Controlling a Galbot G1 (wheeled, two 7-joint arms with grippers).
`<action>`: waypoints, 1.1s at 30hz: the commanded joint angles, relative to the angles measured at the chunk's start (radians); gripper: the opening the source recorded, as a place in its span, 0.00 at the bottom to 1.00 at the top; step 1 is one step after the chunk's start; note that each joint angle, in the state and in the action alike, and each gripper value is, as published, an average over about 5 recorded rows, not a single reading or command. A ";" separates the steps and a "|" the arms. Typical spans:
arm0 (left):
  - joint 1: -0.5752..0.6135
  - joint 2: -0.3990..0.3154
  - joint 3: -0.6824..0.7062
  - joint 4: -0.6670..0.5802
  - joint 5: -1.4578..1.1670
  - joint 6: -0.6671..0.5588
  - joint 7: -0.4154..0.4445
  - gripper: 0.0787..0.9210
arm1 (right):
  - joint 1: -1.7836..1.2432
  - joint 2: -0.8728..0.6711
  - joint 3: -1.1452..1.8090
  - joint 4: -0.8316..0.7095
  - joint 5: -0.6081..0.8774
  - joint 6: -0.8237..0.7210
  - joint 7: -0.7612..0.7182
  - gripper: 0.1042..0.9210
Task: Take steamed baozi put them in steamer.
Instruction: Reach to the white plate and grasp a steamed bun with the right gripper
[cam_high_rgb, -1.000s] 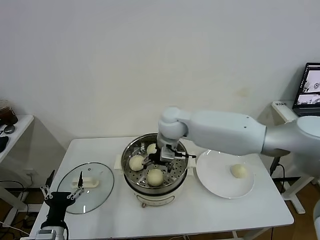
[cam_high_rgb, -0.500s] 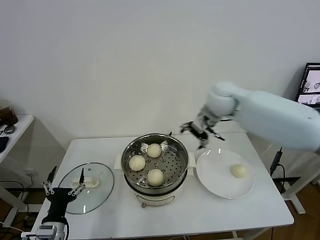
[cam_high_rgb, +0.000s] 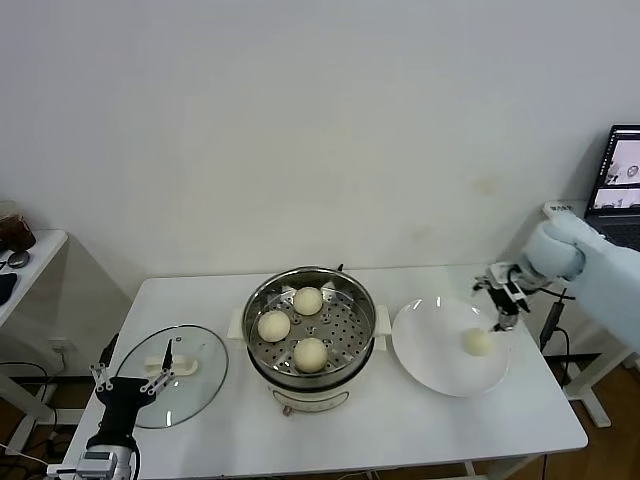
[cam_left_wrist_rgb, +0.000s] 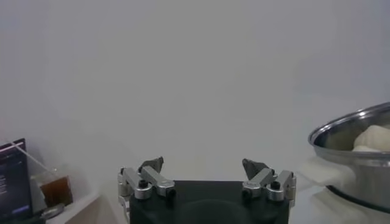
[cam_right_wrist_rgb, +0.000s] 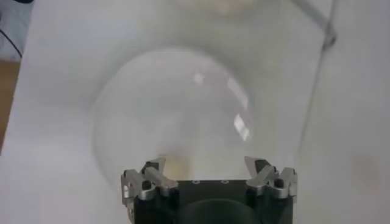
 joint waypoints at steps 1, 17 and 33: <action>0.007 -0.003 0.001 -0.004 0.006 -0.001 0.000 0.88 | -0.272 0.046 0.257 -0.216 -0.136 0.103 0.003 0.88; 0.007 -0.012 -0.002 0.001 0.009 -0.001 -0.001 0.88 | -0.259 0.222 0.265 -0.383 -0.217 0.193 0.040 0.88; 0.003 -0.011 -0.004 0.004 0.008 0.001 -0.002 0.88 | -0.239 0.268 0.263 -0.417 -0.247 0.157 0.045 0.87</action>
